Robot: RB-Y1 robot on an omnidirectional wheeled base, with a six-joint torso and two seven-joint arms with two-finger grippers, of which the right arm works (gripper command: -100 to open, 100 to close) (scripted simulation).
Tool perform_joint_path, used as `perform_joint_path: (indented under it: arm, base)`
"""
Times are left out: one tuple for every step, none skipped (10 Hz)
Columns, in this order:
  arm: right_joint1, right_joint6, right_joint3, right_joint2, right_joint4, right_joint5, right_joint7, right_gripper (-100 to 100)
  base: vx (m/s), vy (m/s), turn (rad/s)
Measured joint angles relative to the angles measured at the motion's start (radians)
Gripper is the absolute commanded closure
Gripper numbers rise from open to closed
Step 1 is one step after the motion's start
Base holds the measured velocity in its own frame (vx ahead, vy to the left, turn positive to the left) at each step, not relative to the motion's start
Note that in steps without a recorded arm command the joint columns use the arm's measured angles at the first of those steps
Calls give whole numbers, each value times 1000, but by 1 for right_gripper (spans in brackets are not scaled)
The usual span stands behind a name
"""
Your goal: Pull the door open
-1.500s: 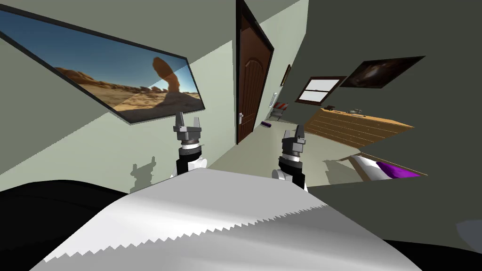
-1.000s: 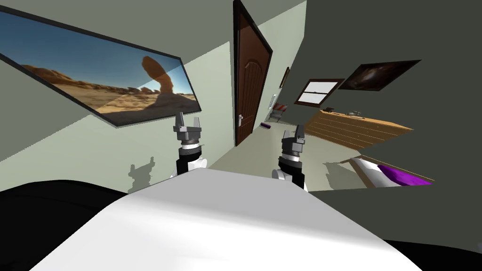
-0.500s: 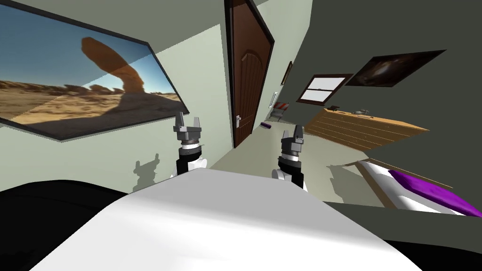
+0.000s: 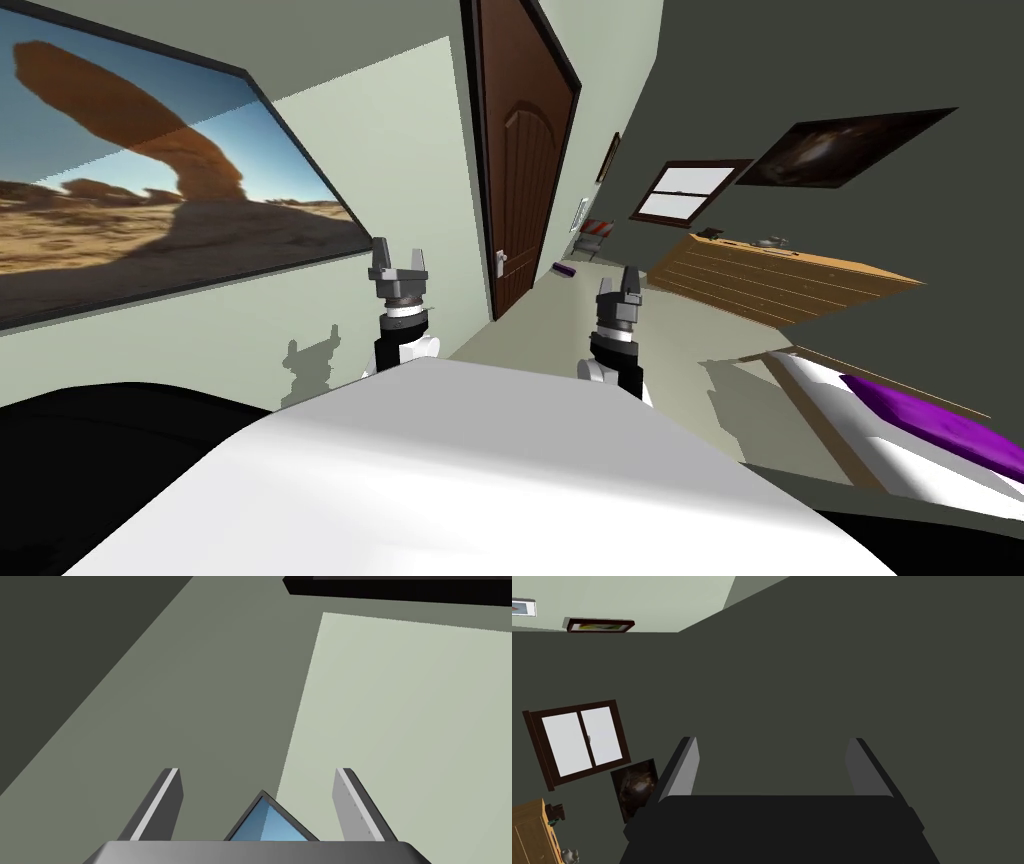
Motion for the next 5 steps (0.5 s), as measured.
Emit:
perform_joint_path:
  arm:
    - [-3,1,-1,-3,4,2,2,-100]
    - [-6,0,-1,-5,10,5,5,-100]
    - [-8,0,-1,-7,14,8,8,-100]
    - [-12,-1,-1,-10,21,10,11,-100]
    - [-16,-2,-2,-12,28,12,13,-100]
  base:
    - [188,-99,14]
    - [189,-70,12]
    - [167,-87,4]
    - [182,-115,6]
    - [203,-109,14]
